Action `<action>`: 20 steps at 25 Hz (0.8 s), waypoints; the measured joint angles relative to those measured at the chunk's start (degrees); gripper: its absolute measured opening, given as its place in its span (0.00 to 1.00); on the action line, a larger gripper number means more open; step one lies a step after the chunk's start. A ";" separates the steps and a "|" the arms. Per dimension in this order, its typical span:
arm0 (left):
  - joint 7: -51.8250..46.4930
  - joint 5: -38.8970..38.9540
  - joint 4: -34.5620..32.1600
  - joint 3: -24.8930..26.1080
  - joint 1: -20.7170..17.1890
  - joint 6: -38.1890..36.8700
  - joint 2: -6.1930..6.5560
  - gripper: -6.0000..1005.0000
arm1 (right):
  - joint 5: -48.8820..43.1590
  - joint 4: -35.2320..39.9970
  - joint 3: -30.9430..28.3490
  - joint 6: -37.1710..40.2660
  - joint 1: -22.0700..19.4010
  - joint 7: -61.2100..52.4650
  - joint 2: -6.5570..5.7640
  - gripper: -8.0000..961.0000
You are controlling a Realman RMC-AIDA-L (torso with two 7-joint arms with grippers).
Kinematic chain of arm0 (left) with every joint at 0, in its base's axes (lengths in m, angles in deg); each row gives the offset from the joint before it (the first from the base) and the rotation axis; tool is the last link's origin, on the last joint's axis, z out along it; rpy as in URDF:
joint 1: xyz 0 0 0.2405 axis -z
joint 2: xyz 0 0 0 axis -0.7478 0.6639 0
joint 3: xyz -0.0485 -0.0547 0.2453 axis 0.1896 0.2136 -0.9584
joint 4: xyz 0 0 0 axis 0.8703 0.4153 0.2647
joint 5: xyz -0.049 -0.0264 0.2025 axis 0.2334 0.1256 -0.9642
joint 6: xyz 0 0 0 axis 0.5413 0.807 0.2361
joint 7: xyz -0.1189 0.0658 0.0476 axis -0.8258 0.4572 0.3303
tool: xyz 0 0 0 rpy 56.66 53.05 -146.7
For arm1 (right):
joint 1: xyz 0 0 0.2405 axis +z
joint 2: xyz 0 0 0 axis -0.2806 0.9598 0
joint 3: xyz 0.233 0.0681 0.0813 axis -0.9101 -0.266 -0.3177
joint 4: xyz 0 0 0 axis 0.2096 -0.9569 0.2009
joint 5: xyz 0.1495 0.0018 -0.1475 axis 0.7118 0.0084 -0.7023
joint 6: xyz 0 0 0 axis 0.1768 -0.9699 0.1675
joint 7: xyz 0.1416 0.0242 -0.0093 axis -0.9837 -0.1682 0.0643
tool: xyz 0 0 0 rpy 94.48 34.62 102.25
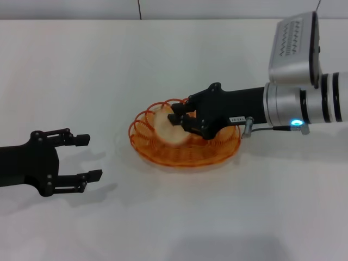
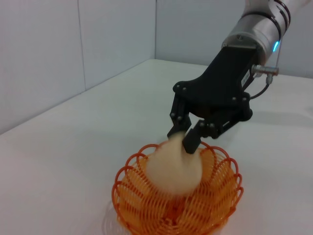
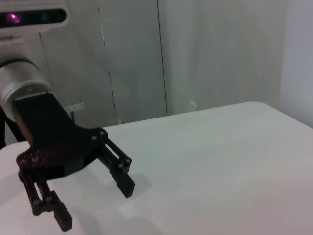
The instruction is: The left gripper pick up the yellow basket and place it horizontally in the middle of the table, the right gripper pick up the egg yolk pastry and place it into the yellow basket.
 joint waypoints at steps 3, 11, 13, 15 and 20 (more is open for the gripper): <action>-0.04 0.02 -0.02 0.00 0.01 -0.04 0.00 0.78 | 0.10 -0.08 0.96 -0.69 -0.19 0.16 0.00 0.18; -0.07 0.07 0.08 0.00 -0.11 -0.05 0.00 0.78 | 0.15 0.39 0.90 -0.04 -0.99 0.40 -0.33 0.40; -0.07 0.07 0.09 0.00 -0.17 -0.10 0.00 0.78 | 0.08 0.92 -0.16 2.06 -1.85 0.93 -0.62 0.45; -0.08 0.07 0.09 0.00 -0.25 -0.13 0.00 0.78 | -0.43 1.17 -1.92 5.00 -2.33 1.15 -0.84 0.49; -0.11 0.07 0.05 0.00 -0.38 -0.23 0.01 0.78 | -6.09 1.25 -11.64 16.23 -3.58 1.67 -1.23 0.66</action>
